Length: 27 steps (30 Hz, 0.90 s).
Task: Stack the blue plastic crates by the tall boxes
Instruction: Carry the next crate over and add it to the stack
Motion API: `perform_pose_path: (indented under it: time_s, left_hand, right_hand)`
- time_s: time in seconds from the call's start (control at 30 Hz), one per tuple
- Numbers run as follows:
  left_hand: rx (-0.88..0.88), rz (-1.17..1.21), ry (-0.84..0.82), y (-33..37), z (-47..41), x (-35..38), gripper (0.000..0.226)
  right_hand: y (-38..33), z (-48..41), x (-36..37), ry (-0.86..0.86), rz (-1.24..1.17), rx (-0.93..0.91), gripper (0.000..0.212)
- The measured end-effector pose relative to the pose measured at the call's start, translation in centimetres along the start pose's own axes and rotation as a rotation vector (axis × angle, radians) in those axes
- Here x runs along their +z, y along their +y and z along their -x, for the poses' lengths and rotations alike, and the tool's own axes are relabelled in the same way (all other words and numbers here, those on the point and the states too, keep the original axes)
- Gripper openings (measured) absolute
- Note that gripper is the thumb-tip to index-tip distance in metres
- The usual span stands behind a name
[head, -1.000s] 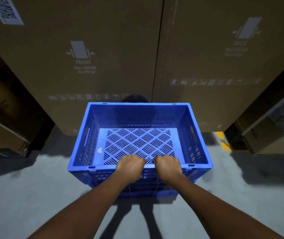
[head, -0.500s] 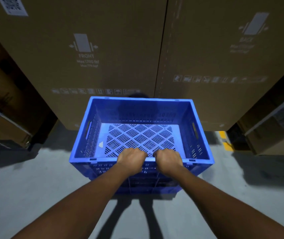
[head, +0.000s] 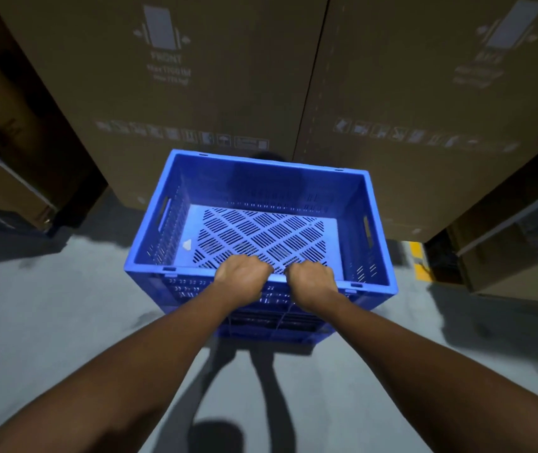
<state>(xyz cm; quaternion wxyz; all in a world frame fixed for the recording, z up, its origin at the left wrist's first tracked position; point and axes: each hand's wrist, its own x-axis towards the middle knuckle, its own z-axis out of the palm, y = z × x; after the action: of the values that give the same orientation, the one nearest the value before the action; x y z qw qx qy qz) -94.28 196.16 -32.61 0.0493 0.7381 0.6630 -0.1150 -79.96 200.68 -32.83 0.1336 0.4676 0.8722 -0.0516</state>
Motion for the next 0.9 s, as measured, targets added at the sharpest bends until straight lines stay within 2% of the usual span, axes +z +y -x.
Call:
perform_pose_path:
  time_s: [0.3,0.53,0.7,0.8,0.9]
  left_hand:
    - [0.022,0.021,0.044,-1.0,-0.5,0.6,0.021]
    - [0.083,0.113,0.227,-0.9,0.0,2.2,0.043]
    - [0.108,0.062,0.323,-0.9,0.0,3.1,0.055]
    - [0.102,0.009,0.361,-0.7,0.3,3.3,0.065]
    - [0.078,-0.009,0.342,-0.5,0.4,3.0,0.064]
  right_hand:
    - [-0.6,-0.7,0.4,0.022,0.047,0.016,0.016]
    - [-0.6,-0.7,0.9,0.057,-0.002,0.003,0.02]
    - [-0.4,-0.1,1.5,0.195,-0.049,-0.038,0.025]
    - [-0.5,0.2,1.9,0.276,-0.063,-0.034,0.019]
    - [-0.5,0.2,2.0,0.275,-0.067,-0.035,0.011]
